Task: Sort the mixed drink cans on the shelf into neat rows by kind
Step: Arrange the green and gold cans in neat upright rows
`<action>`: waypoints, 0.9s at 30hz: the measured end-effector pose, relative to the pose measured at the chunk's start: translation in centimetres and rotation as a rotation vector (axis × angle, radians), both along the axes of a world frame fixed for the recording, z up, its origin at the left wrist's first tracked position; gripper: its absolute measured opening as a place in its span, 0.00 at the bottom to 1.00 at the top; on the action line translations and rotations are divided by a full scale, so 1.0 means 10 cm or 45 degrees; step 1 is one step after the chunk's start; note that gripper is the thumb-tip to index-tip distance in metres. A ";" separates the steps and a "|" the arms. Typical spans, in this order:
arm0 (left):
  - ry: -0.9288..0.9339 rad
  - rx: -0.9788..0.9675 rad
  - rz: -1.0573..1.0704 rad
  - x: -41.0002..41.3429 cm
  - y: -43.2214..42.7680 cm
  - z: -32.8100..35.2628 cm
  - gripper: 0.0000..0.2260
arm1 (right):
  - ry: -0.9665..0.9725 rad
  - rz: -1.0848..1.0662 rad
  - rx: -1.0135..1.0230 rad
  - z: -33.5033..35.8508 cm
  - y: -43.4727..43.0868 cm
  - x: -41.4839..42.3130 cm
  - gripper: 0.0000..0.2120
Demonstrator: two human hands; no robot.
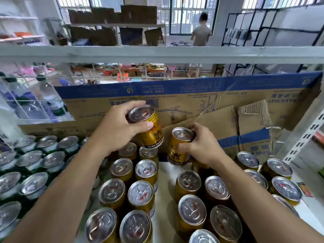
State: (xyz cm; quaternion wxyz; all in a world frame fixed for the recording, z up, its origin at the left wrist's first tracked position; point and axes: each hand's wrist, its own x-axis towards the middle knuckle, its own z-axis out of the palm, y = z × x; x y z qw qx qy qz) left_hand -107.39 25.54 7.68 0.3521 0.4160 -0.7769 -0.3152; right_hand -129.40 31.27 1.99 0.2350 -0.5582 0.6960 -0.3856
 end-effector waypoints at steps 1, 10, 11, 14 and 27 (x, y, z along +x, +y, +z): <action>0.046 0.003 0.028 0.05 0.03 0.01 0.24 | 0.051 0.042 0.052 -0.01 -0.06 0.01 0.23; 0.152 0.045 0.127 0.29 0.20 -0.09 0.21 | 0.500 0.198 0.369 -0.25 -0.30 0.15 0.37; 0.148 0.058 0.123 0.29 0.21 -0.11 0.21 | 0.505 0.204 0.391 -0.28 -0.31 0.16 0.38; 0.142 0.097 0.111 0.29 0.26 -0.18 0.23 | 0.447 0.219 0.429 -0.37 -0.32 0.19 0.37; 0.191 0.175 0.113 0.29 0.42 -0.39 0.22 | 0.539 0.281 0.450 -0.43 -0.27 0.20 0.31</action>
